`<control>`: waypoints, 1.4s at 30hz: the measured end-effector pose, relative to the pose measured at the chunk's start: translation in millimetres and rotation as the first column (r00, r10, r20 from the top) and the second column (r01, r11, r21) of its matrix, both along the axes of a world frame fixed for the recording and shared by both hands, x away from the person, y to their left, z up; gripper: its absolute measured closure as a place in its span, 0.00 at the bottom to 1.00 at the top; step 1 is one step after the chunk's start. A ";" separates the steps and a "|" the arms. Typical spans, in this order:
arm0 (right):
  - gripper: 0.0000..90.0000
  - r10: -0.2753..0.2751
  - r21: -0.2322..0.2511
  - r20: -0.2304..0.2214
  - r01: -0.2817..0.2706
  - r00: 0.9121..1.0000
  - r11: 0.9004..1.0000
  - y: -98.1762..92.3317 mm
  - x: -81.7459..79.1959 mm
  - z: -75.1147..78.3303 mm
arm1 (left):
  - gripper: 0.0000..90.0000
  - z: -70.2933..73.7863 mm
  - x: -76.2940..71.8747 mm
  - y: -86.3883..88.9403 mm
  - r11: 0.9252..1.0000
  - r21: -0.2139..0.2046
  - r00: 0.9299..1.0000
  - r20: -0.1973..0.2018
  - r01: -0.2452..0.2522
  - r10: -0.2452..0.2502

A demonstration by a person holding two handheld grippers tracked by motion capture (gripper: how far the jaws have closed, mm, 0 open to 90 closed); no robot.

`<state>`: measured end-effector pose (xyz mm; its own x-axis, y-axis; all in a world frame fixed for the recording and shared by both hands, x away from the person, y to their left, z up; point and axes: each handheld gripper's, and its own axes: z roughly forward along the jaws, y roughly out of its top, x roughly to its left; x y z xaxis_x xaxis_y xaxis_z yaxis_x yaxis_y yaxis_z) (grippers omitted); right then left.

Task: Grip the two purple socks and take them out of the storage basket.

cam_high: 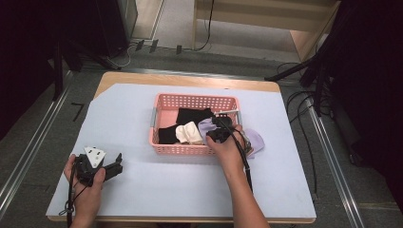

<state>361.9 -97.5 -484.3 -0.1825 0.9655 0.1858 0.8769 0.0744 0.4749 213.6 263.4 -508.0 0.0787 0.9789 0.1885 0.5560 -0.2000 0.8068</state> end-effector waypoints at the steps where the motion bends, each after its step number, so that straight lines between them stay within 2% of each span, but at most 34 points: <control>1: 0.67 -0.004 -0.016 -0.022 0.004 1.000 1.000 0.5 1.6 -0.1 | 0.17 -0.1 0.1 -0.2 1.000 0.000 1.000 0.002 -0.001 0.001; 4: 0.69 -0.004 -0.088 -0.096 -0.004 0.995 0.996 5.8 7.1 -0.2 | 0.17 -0.1 0.2 -0.1 1.000 0.001 1.000 0.000 0.002 -0.002; 6: 0.71 0.018 -0.141 -0.104 -0.032 0.994 0.989 10.2 8.3 0.2 | 0.17 0.0 0.4 0.0 1.000 0.005 1.000 -0.008 0.003 -0.003; 7: 0.74 0.022 -0.151 -0.110 -0.038 0.994 0.988 10.7 8.6 0.7 | 0.16 0.1 0.4 0.1 1.000 0.006 1.000 -0.009 0.005 -0.005; 9: 0.86 0.027 -0.147 -0.107 -0.043 0.994 0.988 10.4 8.5 0.8 | 0.17 -0.1 0.7 -0.3 1.000 0.005 1.000 -0.009 0.004 -0.004; 10: 0.89 0.030 -0.131 -0.103 -0.043 0.994 0.990 8.8 8.0 0.3 | 0.16 -0.2 0.8 -0.3 1.000 0.005 1.000 -0.010 0.006 -0.006; 15: 0.92 -0.009 -0.095 -0.086 0.001 0.996 0.996 4.9 5.6 -0.2 | 0.16 0.1 0.5 -0.3 1.000 0.006 1.000 -0.011 0.002 -0.002; 16: 0.93 -0.013 -0.085 -0.070 0.007 0.997 0.996 4.0 4.7 -0.3 | 0.16 0.3 0.2 0.0 1.000 0.006 1.000 -0.009 0.004 -0.004; 18: 0.93 -0.004 -0.049 0.006 0.005 1.000 0.999 1.4 0.2 1.1 | 0.17 0.1 0.2 0.0 1.000 0.002 1.000 -0.004 0.002 -0.002; 19: 0.93 0.006 -0.020 0.061 -0.005 0.998 1.000 0.3 -3.4 2.0 | 0.16 0.1 0.2 -0.1 1.000 0.001 1.000 -0.003 0.001 -0.001; 21: 0.93 0.009 0.007 0.151 -0.010 0.989 1.000 -1.2 -8.6 2.8 | 0.16 0.4 0.1 -0.2 1.000 0.005 1.000 -0.006 0.000 0.000; 22: 0.93 0.028 0.021 0.230 -0.034 0.973 0.999 -2.5 -12.6 3.6 | 0.17 0.3 0.1 -0.2 1.000 0.006 1.000 -0.007 0.000 0.000; 23: 0.93 0.028 0.021 0.230 -0.034 0.973 0.999 -2.5 -12.6 3.6 | 0.16 0.3 0.1 -0.2 1.000 0.006 1.000 -0.007 0.000 0.000; 24: 0.93 0.026 0.007 0.333 -0.030 0.942 1.000 -4.4 -18.2 4.4 | 0.16 0.1 0.1 -0.2 1.000 0.002 1.000 -0.002 0.000 0.000; 25: 0.93 0.025 0.028 0.384 -0.039 0.923 0.999 -6.2 -20.6 4.4 | 0.16 0.1 0.1 -0.1 1.000 0.001 1.000 -0.002 -0.001 0.001; 27: 0.93 0.020 0.033 0.458 -0.040 0.889 0.999 -9.8 -24.7 4.4 | 0.16 0.0 0.3 -0.3 1.000 -0.001 1.000 -0.001 -0.001 0.001; 28: 0.93 0.013 0.052 0.491 -0.044 0.871 0.998 -11.7 -26.7 4.5 | 0.16 0.1 0.3 -0.3 1.000 0.002 1.000 -0.003 -0.002 0.002; 29: 0.93 0.013 0.052 0.491 -0.044 0.871 0.998 -11.7 -26.7 4.5 | 0.16 0.1 0.3 -0.3 1.000 0.002 1.000 -0.003 -0.002 0.002; 30: 0.93 -0.009 0.088 0.543 -0.046 0.840 0.995 -17.2 -29.6 4.9 | 0.16 0.1 0.2 -0.4 1.000 0.003 1.000 -0.003 -0.002 0.002; 31: 0.93 -0.022 0.112 0.566 -0.051 0.824 0.992 -20.0 -31.2 5.7 | 0.16 0.1 0.2 -0.3 1.000 0.003 1.000 -0.004 -0.001 0.001; 32: 0.93 -0.039 0.145 0.582 -0.056 0.812 0.988 -22.5 -32.8 7.2 | 0.16 0.1 0.3 -0.3 1.000 0.004 1.000 -0.004 -0.002 0.002; 33: 0.93 -0.051 0.159 0.596 -0.055 0.801 0.986 -24.2 -34.8 9.1 | 0.17 0.0 0.3 -0.3 1.000 0.002 1.000 -0.002 -0.002 0.002; 35: 0.93 -0.058 0.181 0.630 -0.073 0.774 0.981 -26.9 -38.7 14.0 | 0.17 0.2 0.2 -0.3 1.000 0.004 1.000 -0.005 -0.001 0.001; 37: 0.93 -0.051 0.187 0.668 -0.102 0.742 0.977 -29.1 -40.9 19.0 | 0.16 0.3 0.1 -0.3 1.000 0.007 1.000 -0.006 -0.001 0.001; 38: 0.93 -0.050 0.194 0.680 -0.113 0.732 0.975 -30.3 -42.3 21.4 | 0.16 0.3 0.1 -0.3 1.000 0.008 1.000 -0.006 0.000 0.000; 39: 0.93 -0.050 0.194 0.680 -0.113 0.732 0.975 -30.3 -42.3 21.4 | 0.16 0.3 0.1 -0.3 1.000 0.008 1.000 -0.006 0.000 0.000; 40: 0.93 -0.056 0.205 0.688 -0.121 0.723 0.971 -31.2 -42.9 23.0 | 0.16 0.5 0.0 -0.4 1.000 0.009 1.000 -0.009 0.000 0.000; 41: 0.93 -0.060 0.204 0.712 -0.124 0.700 0.971 -34.7 -43.5 26.4 | 0.16 0.3 0.1 -0.3 1.000 0.008 1.000 -0.006 0.000 0.000; 42: 0.93 -0.067 0.205 0.723 -0.121 0.687 0.971 -37.0 -43.8 27.7 | 0.16 0.3 0.1 -0.4 1.000 0.008 1.000 -0.005 0.000 0.000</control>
